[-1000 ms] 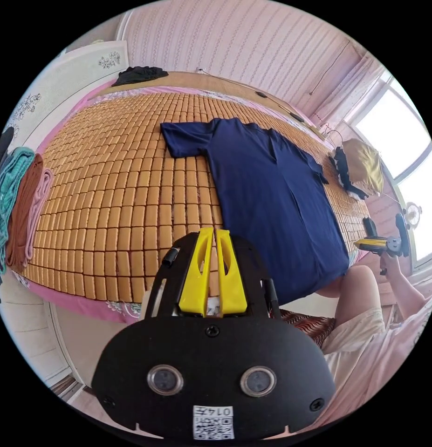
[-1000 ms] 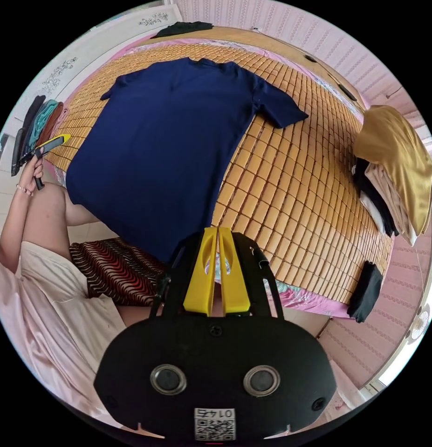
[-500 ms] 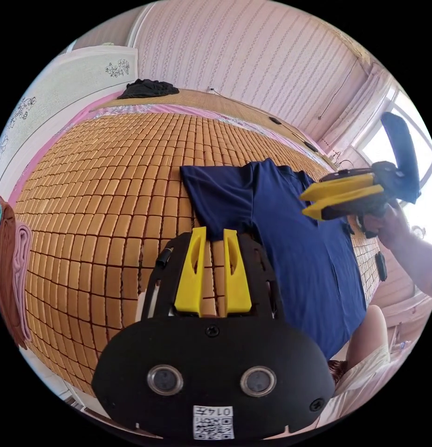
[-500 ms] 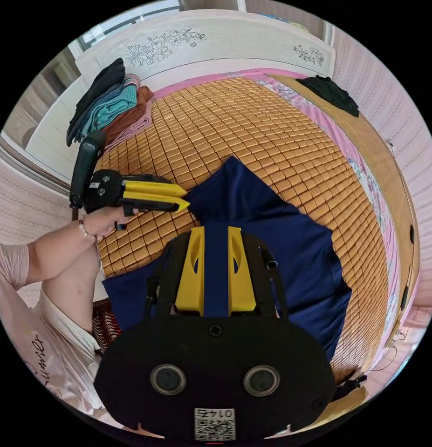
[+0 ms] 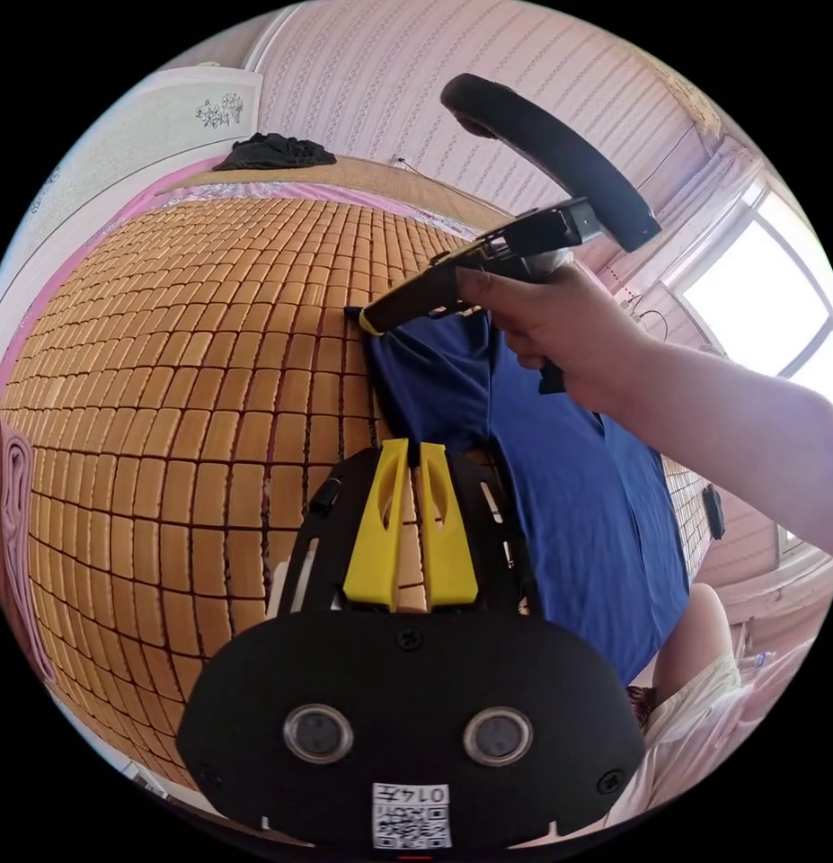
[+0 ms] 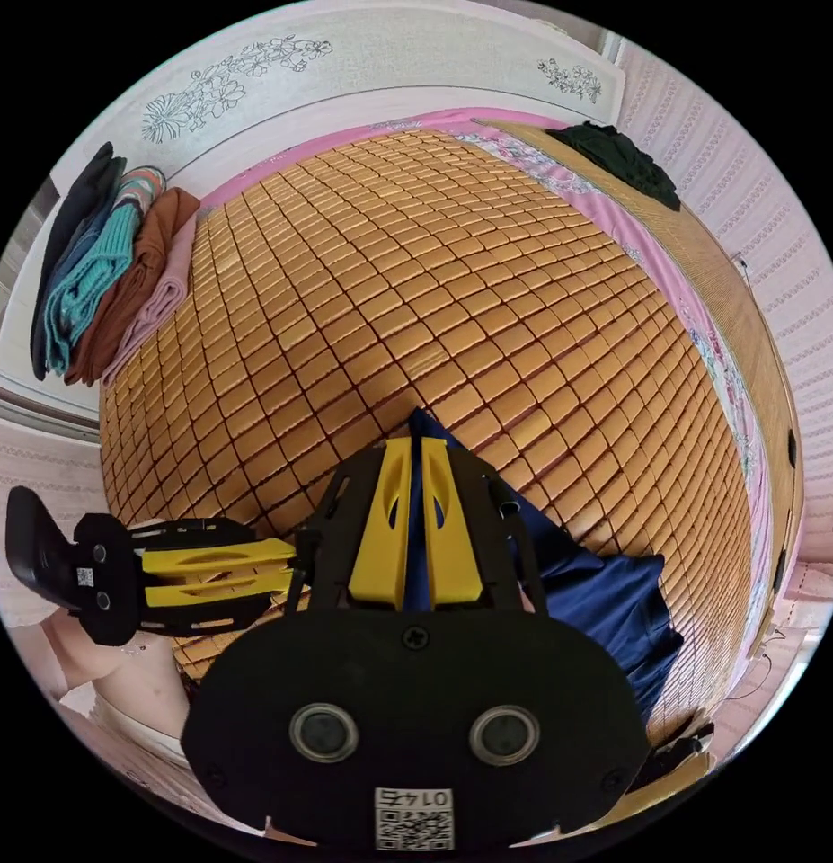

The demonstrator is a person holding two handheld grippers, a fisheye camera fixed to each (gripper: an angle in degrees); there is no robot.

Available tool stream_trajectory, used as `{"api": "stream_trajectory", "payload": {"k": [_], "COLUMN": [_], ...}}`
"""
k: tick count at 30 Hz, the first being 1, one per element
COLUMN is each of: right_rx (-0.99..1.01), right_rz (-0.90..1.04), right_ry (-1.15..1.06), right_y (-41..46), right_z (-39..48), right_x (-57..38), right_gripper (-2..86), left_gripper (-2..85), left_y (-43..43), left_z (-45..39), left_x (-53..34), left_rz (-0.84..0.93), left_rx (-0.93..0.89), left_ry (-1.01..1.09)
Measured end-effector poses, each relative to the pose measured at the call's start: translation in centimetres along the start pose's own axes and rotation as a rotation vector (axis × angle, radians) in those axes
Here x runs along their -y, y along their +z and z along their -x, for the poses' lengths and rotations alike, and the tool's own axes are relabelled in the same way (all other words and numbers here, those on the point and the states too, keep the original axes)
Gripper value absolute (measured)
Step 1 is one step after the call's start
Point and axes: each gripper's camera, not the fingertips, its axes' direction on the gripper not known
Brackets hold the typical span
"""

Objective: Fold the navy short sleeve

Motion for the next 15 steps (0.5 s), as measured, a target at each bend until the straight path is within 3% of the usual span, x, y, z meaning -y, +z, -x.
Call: {"api": "stream_trajectory", "payload": {"k": [3,5,7,9,11,15], "right_rx": [0.098,0.098,0.054,-0.006,-0.068,-0.055], "right_rz": [-0.217,-0.358,-0.383,-0.358,-0.188,-0.052], "right_ry": [0.089,0.146,0.210,0.281,0.311,0.351], "right_y": [-5.9,-10.6,-12.9,-13.2,-10.6,-8.6], "right_z": [-3.0,-5.3,-6.7,-7.6,-8.5,-10.2], "right_x": [-4.4,-10.1,-14.9,-19.3,-23.2,-24.6], "right_gripper": [0.8,1.1,1.3,1.7,2.4,3.7], "left_gripper": [0.4,0.7,1.3,2.6,4.8,5.7], "left_y": [-1.3,-3.5,-4.1,-3.2,-1.2,1.7], "left_z": [-1.2,-3.9,-6.8,-9.3,-10.9,-11.5], "left_x": [-0.9,-1.7,-1.8,-1.6,-1.9,-2.3], "left_rz": [-0.108,-0.255,-0.270,-0.198,-0.132,-0.068], "left_rx": [0.000,-0.102,-0.176,-0.224,-0.252,-0.274], "left_ry": [0.055,0.194,0.333,0.412,0.429,0.414]}}
